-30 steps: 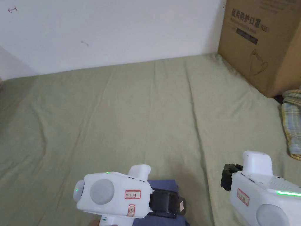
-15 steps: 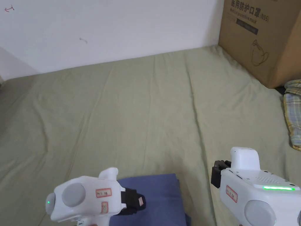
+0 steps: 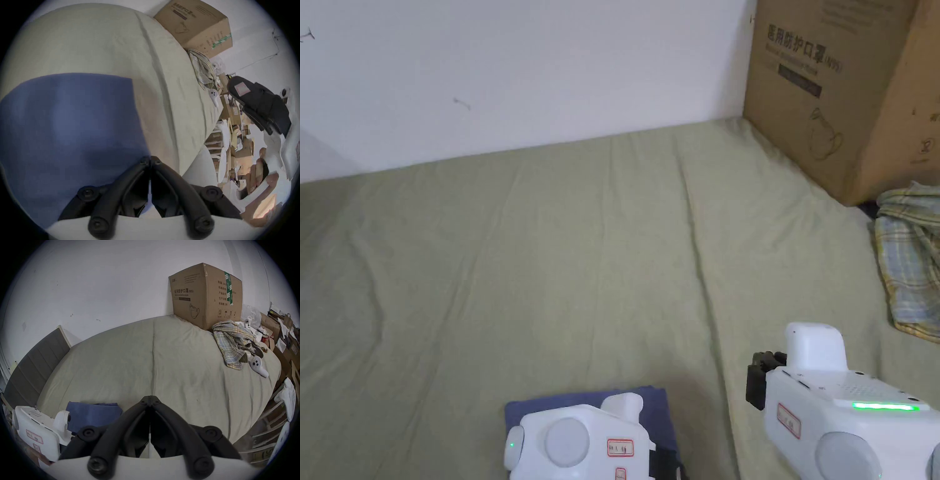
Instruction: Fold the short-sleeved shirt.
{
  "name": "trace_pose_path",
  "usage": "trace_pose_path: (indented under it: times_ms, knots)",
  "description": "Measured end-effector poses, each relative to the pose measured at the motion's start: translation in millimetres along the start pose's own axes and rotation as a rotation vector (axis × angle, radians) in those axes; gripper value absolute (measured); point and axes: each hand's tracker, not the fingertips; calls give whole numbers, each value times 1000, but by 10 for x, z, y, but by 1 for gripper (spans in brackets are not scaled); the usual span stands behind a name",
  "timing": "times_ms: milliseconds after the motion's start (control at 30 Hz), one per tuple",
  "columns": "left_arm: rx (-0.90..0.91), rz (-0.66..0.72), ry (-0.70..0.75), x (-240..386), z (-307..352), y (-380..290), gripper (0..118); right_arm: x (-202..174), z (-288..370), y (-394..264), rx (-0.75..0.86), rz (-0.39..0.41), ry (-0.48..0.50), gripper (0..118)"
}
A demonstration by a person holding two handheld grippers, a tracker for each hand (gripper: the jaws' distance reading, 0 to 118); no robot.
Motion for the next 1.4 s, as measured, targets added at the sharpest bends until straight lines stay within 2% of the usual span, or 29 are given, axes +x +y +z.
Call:
trace_pose_path:
  times_ms: [67,133,200,300,400,500,600,633,700,767,867,967,1000,1033,1067,1100,1133,1167,1200,1300,1400]
  knots:
    - [4,22,-93,32,70,-19,2,-16,30,45,6,0,1,1]
    - [29,-12,-140,29,206,-58,2,-57,70,80,14,2,9,1]
    - [76,-24,-124,4,387,-63,2,-135,106,117,22,27,19,1]
    - [191,33,-133,-227,801,-54,2,-294,129,175,18,69,50,1]
    - [316,112,-131,-592,1291,-110,2,-514,128,235,-11,91,141,1]
    - [413,164,-65,-937,1658,-260,2,-809,39,269,-103,140,222,1]
    - [433,237,-51,-1284,1874,-477,2,-1114,-269,189,-284,191,301,1]
    - [451,272,-58,-1374,1916,-555,2,-1190,-403,107,-334,183,321,1]
    - [470,310,-62,-1530,1951,-681,2,-1301,-613,-42,-466,168,330,1]
    - [467,338,-87,-1654,1942,-800,2,-1382,-766,-214,-531,167,314,1]
    - [451,362,-111,-1785,1855,-899,2,-1456,-890,-376,-577,218,281,1]
    - [428,363,-148,-1877,1729,-932,3,-1456,-935,-380,-589,189,274,1]
    - [424,357,-181,-1901,1700,-935,9,-1454,-938,-361,-590,179,274,1]
    - [425,354,-208,-1941,1662,-925,20,-1458,-945,-343,-591,178,275,1]
    - [402,375,-233,-1972,1613,-908,36,-1465,-950,-337,-591,180,273,1]
    - [383,400,-235,-1992,1564,-880,63,-1464,-935,-338,-591,184,272,1]
    - [371,408,-232,-2003,1515,-842,78,-1468,-937,-340,-592,187,271,1]
    - [369,389,-226,-2009,1474,-803,89,-1472,-938,-346,-592,187,270,1]
    - [372,382,-220,-2012,1434,-782,97,-1475,-938,-352,-591,187,268,1]
    - [357,378,-266,-2075,1272,-645,109,-1476,-933,-370,-586,198,267,1]
    - [323,422,-339,-2129,1067,-515,110,-1463,-946,-369,-588,196,270,1]
